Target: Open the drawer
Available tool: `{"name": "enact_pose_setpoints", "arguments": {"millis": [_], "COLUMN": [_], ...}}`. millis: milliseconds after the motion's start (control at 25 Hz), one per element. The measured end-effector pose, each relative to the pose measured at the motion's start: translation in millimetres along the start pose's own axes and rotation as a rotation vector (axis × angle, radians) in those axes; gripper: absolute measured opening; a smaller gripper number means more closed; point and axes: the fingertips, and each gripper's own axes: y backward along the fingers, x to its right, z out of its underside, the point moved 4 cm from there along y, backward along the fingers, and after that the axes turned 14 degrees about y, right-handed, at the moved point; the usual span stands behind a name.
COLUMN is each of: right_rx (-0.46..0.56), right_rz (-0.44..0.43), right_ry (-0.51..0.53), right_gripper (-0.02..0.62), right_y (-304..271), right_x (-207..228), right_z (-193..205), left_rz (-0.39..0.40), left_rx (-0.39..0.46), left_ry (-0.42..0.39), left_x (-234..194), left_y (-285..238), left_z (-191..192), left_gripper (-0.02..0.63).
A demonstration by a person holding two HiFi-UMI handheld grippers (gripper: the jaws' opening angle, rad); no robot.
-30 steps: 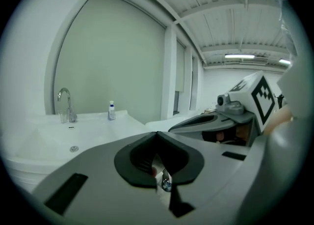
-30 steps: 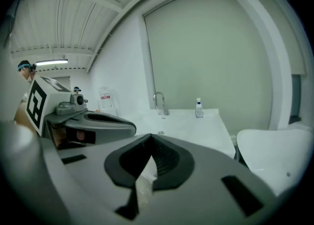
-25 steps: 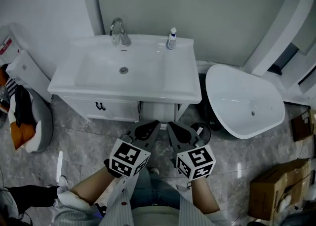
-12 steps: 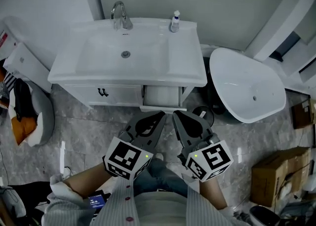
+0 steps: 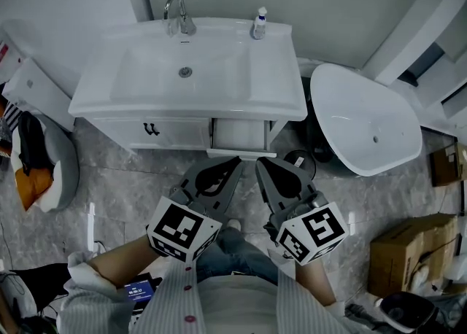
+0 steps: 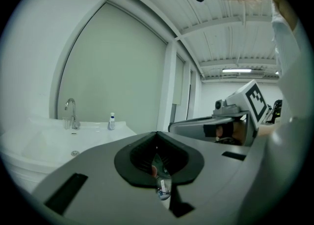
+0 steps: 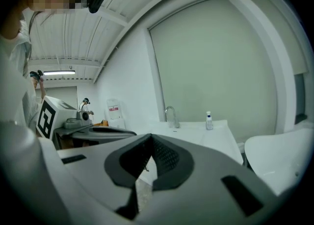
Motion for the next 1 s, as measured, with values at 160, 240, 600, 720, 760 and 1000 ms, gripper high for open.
{"name": "enact_pose_setpoints", "arguments": {"millis": [160, 240, 600, 720, 760, 1000], "right_rx": [0.0, -0.002, -0.011, -0.013, -0.014, -0.025], "right_rz": [-0.004, -0.01, -0.013, -0.012, -0.011, -0.013], "right_ry": [-0.002, 0.004, 0.004, -0.002, -0.003, -0.003], "right_gripper": [0.009, 0.009, 0.009, 0.009, 0.009, 0.009], "right_y": [-1.6, -2.4, -5.0, -6.8, -6.9, -6.1], "right_x": [0.1, -0.1, 4.2, 8.7, 9.6, 6.1], "right_z": [-0.1, -0.5, 2.8, 3.6, 3.4, 7.0], "left_rz": [-0.001, -0.002, 0.004, 0.006, 0.006, 0.012], "left_rx": [0.002, 0.01, 0.023, 0.025, 0.026, 0.033], "left_ry": [-0.003, -0.005, -0.02, -0.023, -0.023, -0.027], "left_x": [0.5, 0.6, 0.5, -0.6, -0.8, 0.4], "left_y": [-3.1, -4.5, -12.0, -16.9, -17.8, -16.2], "left_z": [1.3, -1.1, -5.7, -7.9, -8.7, -9.4], "left_gripper": [0.017, 0.017, 0.017, 0.017, 0.017, 0.017]}}
